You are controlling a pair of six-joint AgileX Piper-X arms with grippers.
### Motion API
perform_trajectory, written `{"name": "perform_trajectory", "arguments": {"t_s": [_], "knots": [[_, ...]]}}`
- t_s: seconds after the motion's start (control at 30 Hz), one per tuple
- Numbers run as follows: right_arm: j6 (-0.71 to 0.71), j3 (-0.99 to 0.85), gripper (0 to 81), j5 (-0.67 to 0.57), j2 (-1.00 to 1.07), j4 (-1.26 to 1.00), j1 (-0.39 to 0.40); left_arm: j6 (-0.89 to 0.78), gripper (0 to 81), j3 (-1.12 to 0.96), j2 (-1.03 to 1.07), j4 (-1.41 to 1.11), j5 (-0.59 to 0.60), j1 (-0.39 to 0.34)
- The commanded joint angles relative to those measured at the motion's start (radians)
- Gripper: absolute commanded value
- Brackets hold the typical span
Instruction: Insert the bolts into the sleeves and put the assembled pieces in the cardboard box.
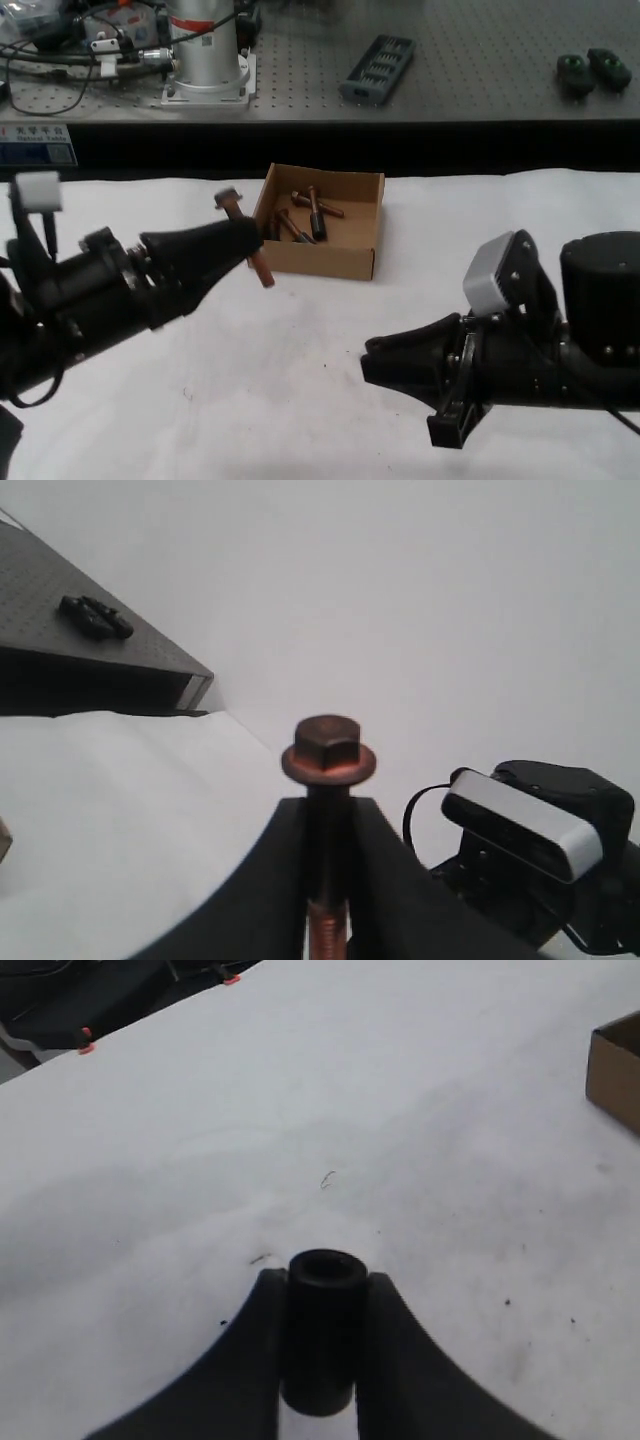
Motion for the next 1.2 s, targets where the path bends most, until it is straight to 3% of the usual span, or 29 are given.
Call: {"name": "perform_trajectory", "arguments": {"t_s": [0.0, 0.23, 0.47, 0.8, 1.17], "knots": [[0.001, -0.001, 4.9, 0.0, -0.008, -0.032, -0.005, 0.045, 0.6, -0.023, 0.052, -0.043, 0.025, 0.0], [0.059, -0.005, 4.9, -0.033, 0.081, -0.162, -0.005, 0.096, 0.6, -0.047, 0.068, -0.036, 0.038, -0.016], [0.158, -0.004, 4.9, -0.071, 0.086, -0.246, -0.005, 0.14, 0.6, -0.05, 0.068, -0.011, 0.039, -0.09], [0.165, -0.007, 4.9, -0.157, 0.086, -0.249, -0.005, 0.272, 0.6, -0.088, 0.072, 0.164, 0.081, -0.093], [0.18, -0.023, 4.9, -0.169, 0.086, -0.249, 0.002, 0.274, 0.6, -0.099, 0.072, 0.175, 0.089, -0.093]]}}
